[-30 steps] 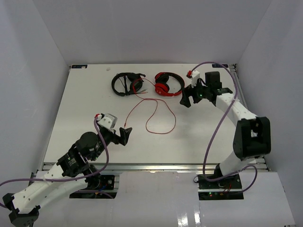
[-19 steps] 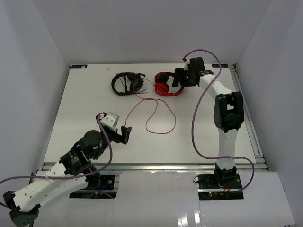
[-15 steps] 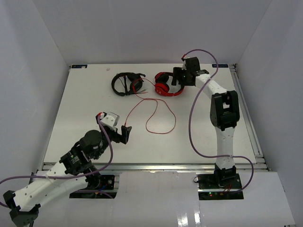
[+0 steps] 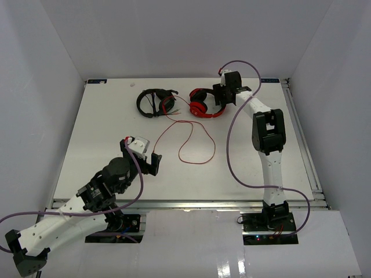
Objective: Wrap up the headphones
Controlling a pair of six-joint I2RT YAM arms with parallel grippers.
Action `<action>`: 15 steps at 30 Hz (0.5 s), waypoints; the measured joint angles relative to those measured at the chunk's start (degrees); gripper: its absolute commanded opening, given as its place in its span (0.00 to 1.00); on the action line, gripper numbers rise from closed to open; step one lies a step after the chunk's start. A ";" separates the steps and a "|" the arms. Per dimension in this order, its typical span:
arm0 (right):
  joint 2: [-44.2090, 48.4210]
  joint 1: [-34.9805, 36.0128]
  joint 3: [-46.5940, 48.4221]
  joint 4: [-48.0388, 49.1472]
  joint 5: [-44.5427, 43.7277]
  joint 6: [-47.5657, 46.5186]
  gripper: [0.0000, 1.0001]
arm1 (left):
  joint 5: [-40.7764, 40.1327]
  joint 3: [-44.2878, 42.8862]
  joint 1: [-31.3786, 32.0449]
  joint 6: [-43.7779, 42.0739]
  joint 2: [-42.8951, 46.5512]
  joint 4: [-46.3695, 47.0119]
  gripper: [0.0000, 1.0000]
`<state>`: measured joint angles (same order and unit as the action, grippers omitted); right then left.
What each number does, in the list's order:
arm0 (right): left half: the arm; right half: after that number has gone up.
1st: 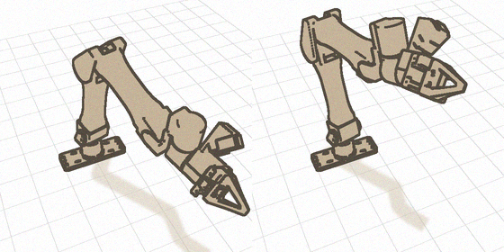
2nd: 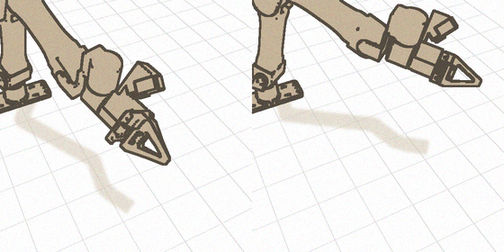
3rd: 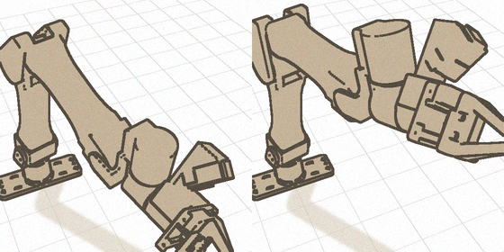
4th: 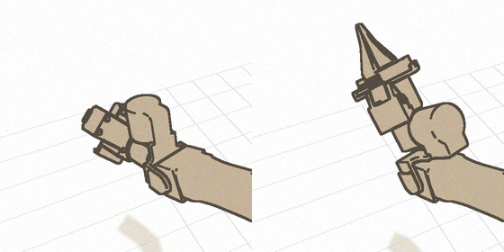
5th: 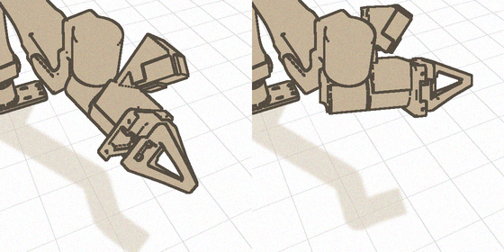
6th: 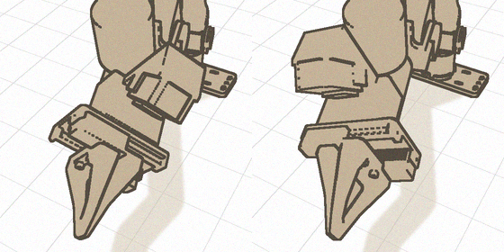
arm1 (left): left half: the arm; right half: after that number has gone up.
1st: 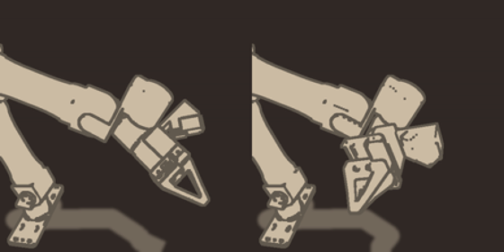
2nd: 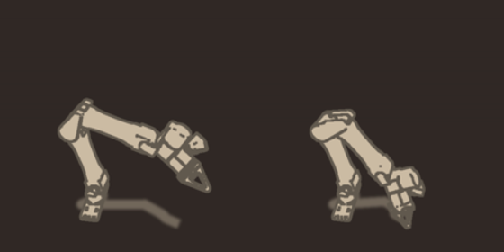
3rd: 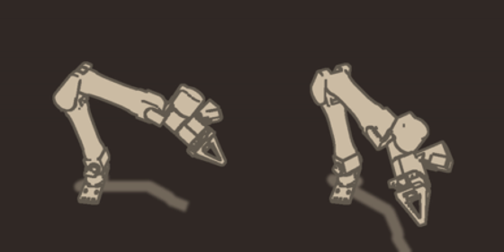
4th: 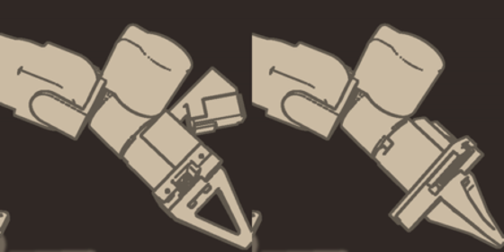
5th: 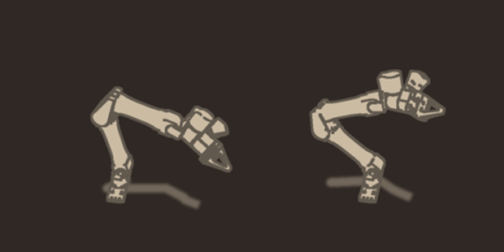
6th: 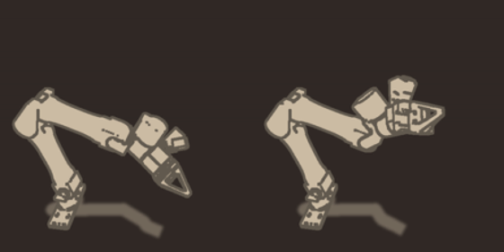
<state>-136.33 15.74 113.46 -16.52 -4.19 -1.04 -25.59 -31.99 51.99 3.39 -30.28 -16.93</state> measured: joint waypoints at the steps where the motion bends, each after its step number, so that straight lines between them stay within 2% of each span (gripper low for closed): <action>1: -0.47 -0.08 0.13 0.14 1.12 -0.78 0.56 | -0.02 0.00 0.00 -0.02 0.00 0.00 0.98; 7: -3.21 -0.39 1.43 0.35 5.32 -3.39 0.55 | -0.30 0.00 0.00 -0.02 0.00 -0.01 0.98; 9: -3.35 -0.46 1.70 0.44 5.83 -3.63 0.51 | -0.40 0.00 0.00 -0.03 0.00 -0.02 0.98; 12: -3.37 -0.74 1.74 0.40 6.02 -3.34 0.31 | -0.44 0.00 0.00 -0.04 -0.03 -0.02 0.98; 15: -3.39 -0.83 1.74 0.40 6.58 -2.61 0.20 | -0.56 0.00 0.00 -0.08 -0.04 -0.02 0.98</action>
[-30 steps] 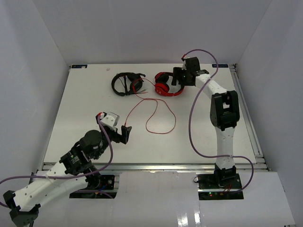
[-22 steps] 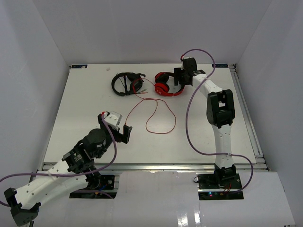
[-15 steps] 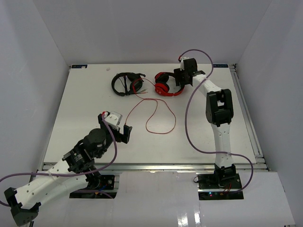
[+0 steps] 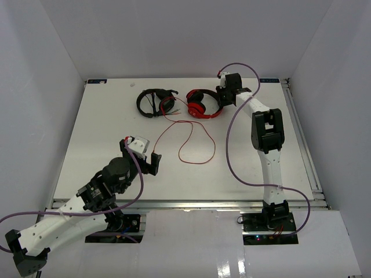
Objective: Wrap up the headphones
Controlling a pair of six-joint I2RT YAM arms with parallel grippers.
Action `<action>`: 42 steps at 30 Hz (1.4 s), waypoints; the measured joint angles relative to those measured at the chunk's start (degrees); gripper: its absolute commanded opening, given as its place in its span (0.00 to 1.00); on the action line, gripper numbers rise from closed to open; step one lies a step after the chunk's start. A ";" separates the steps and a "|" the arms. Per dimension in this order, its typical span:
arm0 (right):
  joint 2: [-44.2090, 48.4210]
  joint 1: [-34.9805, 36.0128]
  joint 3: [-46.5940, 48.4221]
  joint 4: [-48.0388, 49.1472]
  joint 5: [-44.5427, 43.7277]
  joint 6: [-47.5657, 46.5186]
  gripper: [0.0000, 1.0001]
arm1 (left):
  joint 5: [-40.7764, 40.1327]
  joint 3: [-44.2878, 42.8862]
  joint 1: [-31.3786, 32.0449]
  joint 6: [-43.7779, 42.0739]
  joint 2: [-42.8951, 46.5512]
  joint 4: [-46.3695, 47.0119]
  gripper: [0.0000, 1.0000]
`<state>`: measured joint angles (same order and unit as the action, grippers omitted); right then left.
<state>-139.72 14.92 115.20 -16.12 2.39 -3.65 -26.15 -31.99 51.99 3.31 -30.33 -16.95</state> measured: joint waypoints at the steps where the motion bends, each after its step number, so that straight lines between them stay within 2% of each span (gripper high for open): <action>1: -0.02 -0.07 0.00 0.00 -0.03 0.29 0.17 | -0.02 0.00 0.00 -0.04 0.00 0.00 0.98; 5: -0.02 -0.30 0.02 0.15 1.12 1.45 0.08 | -0.08 0.00 0.00 -0.09 0.00 0.00 0.98; 9: 0.33 -0.61 -0.65 0.39 2.38 2.24 0.08 | 0.07 0.00 0.00 -0.09 0.02 0.00 0.98; 12: 5.16 -0.92 -7.15 1.04 3.69 3.56 0.08 | 0.70 0.05 -0.02 -0.13 0.42 0.14 0.98; 14: 11.16 -1.07 -14.12 1.18 4.42 4.28 0.08 | 1.29 0.24 0.00 -0.15 0.98 0.44 0.98; 18: 31.36 -1.31 -34.87 3.07 7.35 4.76 0.08 | 2.82 0.79 0.00 -0.33 2.26 1.62 0.98; 21: 45.99 -1.30 -44.17 4.34 11.00 3.55 0.08 | 5.74 1.39 0.00 -0.84 3.44 2.81 0.98; 25: 61.76 -1.29 -51.21 4.01 16.97 -1.85 0.08 | 13.25 2.04 0.00 -1.96 4.73 4.45 0.98; 28: 70.92 -1.29 -53.52 0.83 20.67 -6.70 0.08 | 19.64 2.63 0.01 -2.25 5.37 6.24 0.98; 33: 81.07 -1.86 -53.50 -5.02 23.44 -10.77 0.08 | 31.10 2.95 0.10 -0.61 4.14 11.41 0.98; 38: 84.81 -6.45 -51.75 -9.76 25.69 -11.83 0.08 | 39.21 3.15 0.68 1.58 0.12 15.76 0.98; 42: 85.57 -10.21 -51.01 -11.39 27.11 -11.73 0.08 | 41.27 3.88 1.16 1.85 0.06 16.20 0.98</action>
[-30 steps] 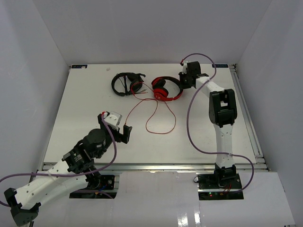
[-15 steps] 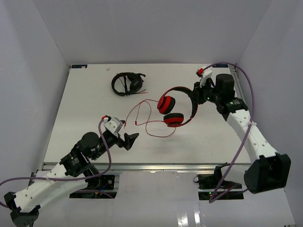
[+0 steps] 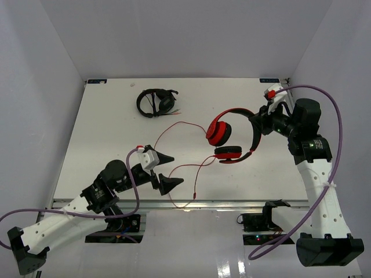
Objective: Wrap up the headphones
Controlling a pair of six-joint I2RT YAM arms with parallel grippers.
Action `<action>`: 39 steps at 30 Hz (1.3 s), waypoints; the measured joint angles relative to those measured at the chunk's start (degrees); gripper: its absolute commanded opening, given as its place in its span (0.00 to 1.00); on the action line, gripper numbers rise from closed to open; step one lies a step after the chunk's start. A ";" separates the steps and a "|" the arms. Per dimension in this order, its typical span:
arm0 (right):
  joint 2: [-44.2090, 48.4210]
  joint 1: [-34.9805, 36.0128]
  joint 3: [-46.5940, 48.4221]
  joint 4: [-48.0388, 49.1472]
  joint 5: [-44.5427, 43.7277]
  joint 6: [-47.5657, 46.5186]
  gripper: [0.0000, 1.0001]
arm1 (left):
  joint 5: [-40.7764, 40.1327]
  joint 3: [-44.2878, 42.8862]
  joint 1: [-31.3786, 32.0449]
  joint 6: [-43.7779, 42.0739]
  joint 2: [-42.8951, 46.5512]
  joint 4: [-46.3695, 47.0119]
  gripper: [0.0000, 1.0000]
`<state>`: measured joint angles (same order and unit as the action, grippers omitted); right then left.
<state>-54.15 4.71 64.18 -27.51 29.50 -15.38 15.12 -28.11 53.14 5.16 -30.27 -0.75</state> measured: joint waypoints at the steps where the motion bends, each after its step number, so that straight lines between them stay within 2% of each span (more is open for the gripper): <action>1: 0.21 -0.62 0.00 -0.35 0.49 0.03 0.08 | 0.31 0.19 0.04 -0.01 0.47 0.01 0.98; 7: 0.35 -2.45 0.23 -2.00 3.25 0.85 0.08 | 2.35 0.34 0.24 -0.10 1.36 1.24 0.98; 16: -3.07 -3.23 2.86 -2.82 6.08 2.91 0.08 | 4.14 2.21 3.69 -0.22 -4.81 2.83 0.98; 27: -5.42 -3.58 6.19 -3.18 8.64 4.68 0.08 | -4.19 6.31 14.59 -4.20 -16.11 8.13 0.98; 32: -5.44 -3.58 7.23 -3.98 9.63 4.71 0.08 | -7.11 10.57 15.61 -5.39 -18.13 12.26 0.98; 39: -5.44 -3.58 7.30 -4.22 11.09 4.96 0.08 | -8.76 11.14 15.93 -5.61 -22.73 17.55 0.98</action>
<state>-59.59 1.13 71.48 -31.73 40.59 -10.42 6.36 -16.97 69.07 -0.45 -52.99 16.80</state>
